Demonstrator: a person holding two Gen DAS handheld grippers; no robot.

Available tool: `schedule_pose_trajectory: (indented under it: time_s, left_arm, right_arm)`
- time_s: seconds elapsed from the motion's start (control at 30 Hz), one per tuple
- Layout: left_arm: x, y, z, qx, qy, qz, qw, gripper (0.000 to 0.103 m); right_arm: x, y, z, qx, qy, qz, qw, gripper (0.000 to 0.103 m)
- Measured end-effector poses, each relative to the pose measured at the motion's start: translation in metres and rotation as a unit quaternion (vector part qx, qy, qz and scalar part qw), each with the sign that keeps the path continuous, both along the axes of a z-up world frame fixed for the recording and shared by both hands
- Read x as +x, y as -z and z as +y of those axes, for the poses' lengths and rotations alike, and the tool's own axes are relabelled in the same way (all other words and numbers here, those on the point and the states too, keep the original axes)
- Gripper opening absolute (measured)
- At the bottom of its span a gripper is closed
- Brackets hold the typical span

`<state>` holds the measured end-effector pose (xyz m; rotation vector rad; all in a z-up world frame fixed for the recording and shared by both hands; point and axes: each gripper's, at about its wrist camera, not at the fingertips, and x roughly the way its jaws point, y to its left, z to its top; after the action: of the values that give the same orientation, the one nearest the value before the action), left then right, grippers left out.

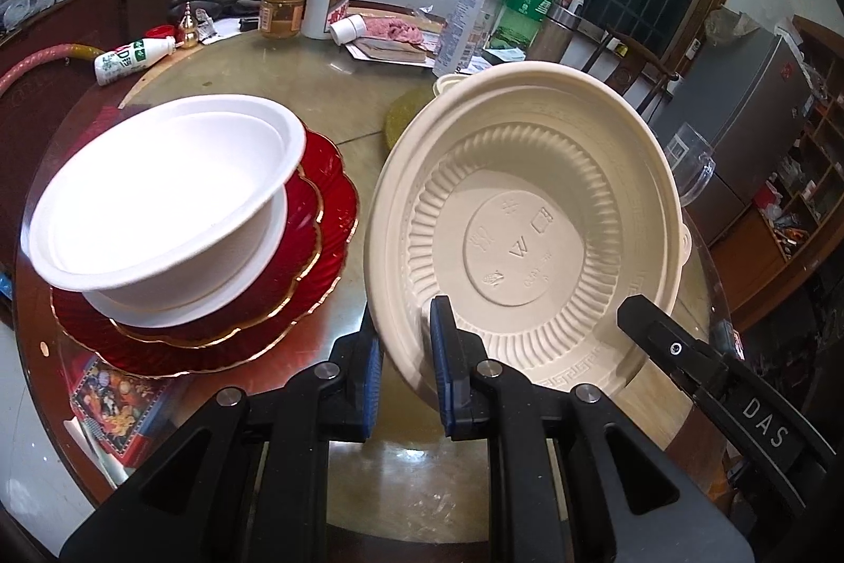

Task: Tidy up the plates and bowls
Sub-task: 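Carry the beige bowl with both grippers toward the red plate stack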

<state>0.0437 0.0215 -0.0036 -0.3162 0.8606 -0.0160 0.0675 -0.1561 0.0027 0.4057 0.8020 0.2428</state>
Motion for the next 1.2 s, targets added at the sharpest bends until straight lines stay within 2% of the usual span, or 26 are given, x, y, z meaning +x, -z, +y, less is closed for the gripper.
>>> schedule_pose_trajectory:
  time_s: [0.77,0.97,1.2]
  left_arm:
    - [-0.008,-0.043,0.019,0.02,-0.017,-0.053,0.9983,0.016]
    - [-0.01,-0.064,0.041,0.031,-0.037,-0.08,0.9957,0.016]
    - [-0.017,-0.082,0.085,0.044,-0.077,-0.098,0.9912,0.016]
  right_arm:
    - [0.003,-0.039,0.022,-0.003,-0.026,-0.049,0.998,0.01]
    - [0.005,-0.06,0.044,-0.006,-0.048,-0.072,0.996,0.011]
    - [0.014,-0.083,0.092,-0.009,-0.1,-0.09,0.991,0.011]
